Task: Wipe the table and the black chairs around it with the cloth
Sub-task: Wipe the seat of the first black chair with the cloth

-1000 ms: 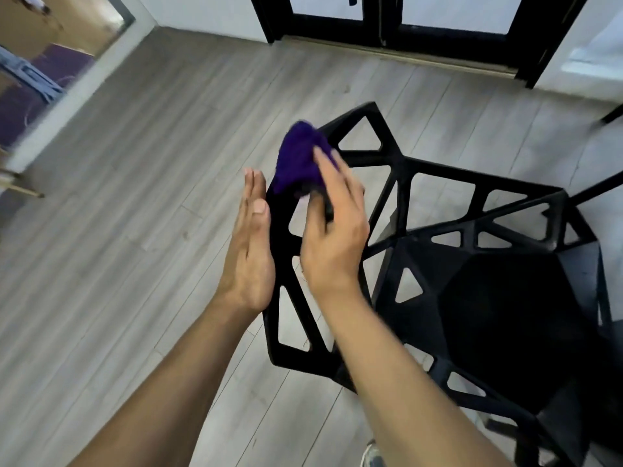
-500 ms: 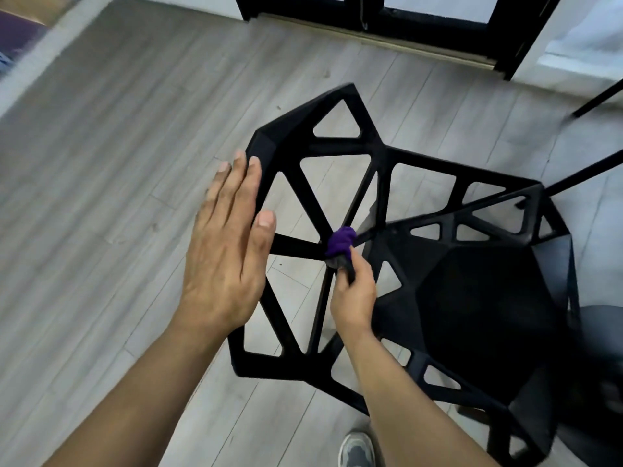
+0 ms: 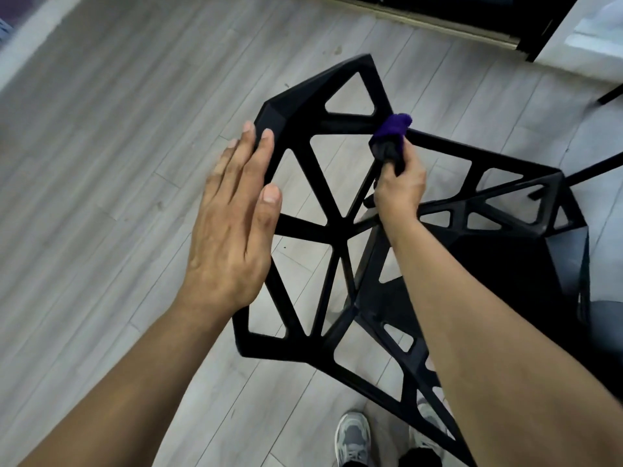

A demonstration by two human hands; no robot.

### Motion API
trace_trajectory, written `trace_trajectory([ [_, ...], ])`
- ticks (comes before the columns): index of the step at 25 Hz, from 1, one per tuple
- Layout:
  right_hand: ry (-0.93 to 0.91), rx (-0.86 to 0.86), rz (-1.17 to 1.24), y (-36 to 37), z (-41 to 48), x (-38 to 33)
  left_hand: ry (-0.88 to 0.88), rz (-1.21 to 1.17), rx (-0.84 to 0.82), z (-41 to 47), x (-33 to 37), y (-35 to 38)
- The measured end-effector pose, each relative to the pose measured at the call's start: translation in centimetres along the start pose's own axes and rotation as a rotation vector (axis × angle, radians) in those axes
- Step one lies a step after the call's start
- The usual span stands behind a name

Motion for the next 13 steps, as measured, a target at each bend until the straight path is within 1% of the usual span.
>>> trace_trajectory([
  [4, 0.040, -0.117, 0.044, 0.7, -8.7, 4.2, -0.012, -0.011, 0.021, 0.0, -0.3, -0.1],
  [7, 0.088, -0.216, 0.006, 0.4, -14.8, 6.5, -0.017, -0.010, 0.036, 0.1, -0.2, -0.2],
  [11, 0.131, -0.305, -0.040, -1.6, -20.1, 6.8, -0.046, -0.020, 0.031, -0.1, -0.3, -0.1],
  [13, 0.136, -0.386, -0.066, -2.8, -22.3, 6.3, -0.054, -0.020, 0.020, -0.1, -0.4, 0.1],
])
Point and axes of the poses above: each hand's wrist, its own z-axis towards the middle knuckle, its own y-axis out of the palm, x = y × z, the point moved 7 cm from there along z, towards the middle knuckle, and after that the axes turned 1 degree about -y, right-handed, at the moved point
